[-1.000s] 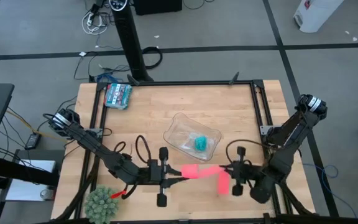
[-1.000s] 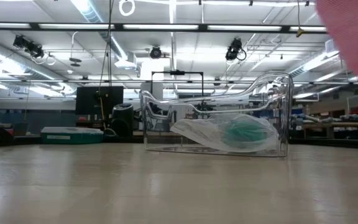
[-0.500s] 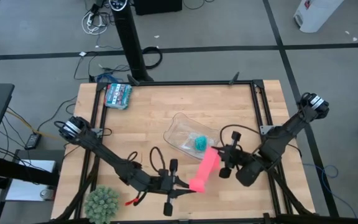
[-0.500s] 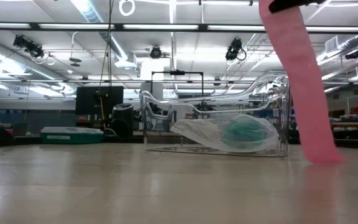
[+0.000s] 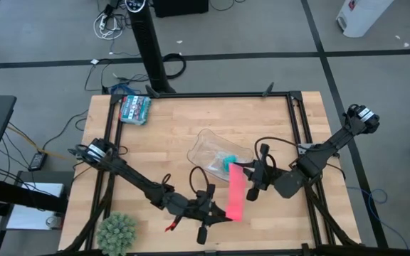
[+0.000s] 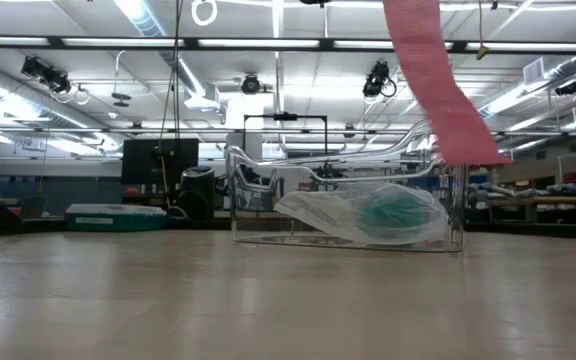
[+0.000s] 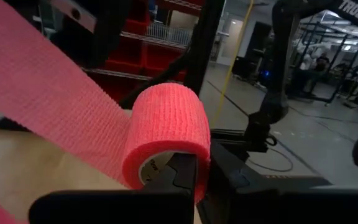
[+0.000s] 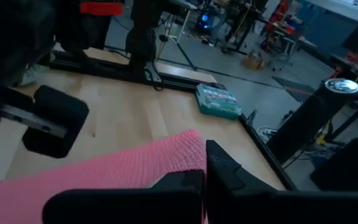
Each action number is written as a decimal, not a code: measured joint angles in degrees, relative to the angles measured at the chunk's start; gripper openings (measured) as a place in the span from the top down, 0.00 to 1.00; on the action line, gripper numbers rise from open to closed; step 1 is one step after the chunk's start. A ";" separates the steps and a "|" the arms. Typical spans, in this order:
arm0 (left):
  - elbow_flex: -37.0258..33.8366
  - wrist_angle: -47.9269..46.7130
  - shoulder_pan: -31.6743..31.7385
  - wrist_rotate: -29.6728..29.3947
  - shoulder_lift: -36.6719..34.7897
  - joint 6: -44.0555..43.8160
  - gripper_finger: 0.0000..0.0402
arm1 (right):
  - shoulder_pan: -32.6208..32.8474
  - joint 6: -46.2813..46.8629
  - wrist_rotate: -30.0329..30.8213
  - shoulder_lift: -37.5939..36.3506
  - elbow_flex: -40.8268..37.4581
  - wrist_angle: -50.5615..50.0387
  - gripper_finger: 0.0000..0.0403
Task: Roll bandage
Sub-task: Roll the pink bandage
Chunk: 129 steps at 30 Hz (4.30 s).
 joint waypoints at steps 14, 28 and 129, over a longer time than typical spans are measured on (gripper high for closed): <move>0.00 -1.08 4.43 0.58 0.14 -7.50 0.94 | 1.32 -3.02 -8.09 0.07 0.00 9.27 1.00; 0.00 1.24 7.43 -3.19 0.10 -10.36 0.94 | 8.90 -3.47 -8.89 8.47 -0.02 17.53 1.00; 5.33 -7.80 4.07 0.08 -5.61 6.85 0.94 | 13.83 -0.57 11.89 18.73 -13.86 37.15 0.51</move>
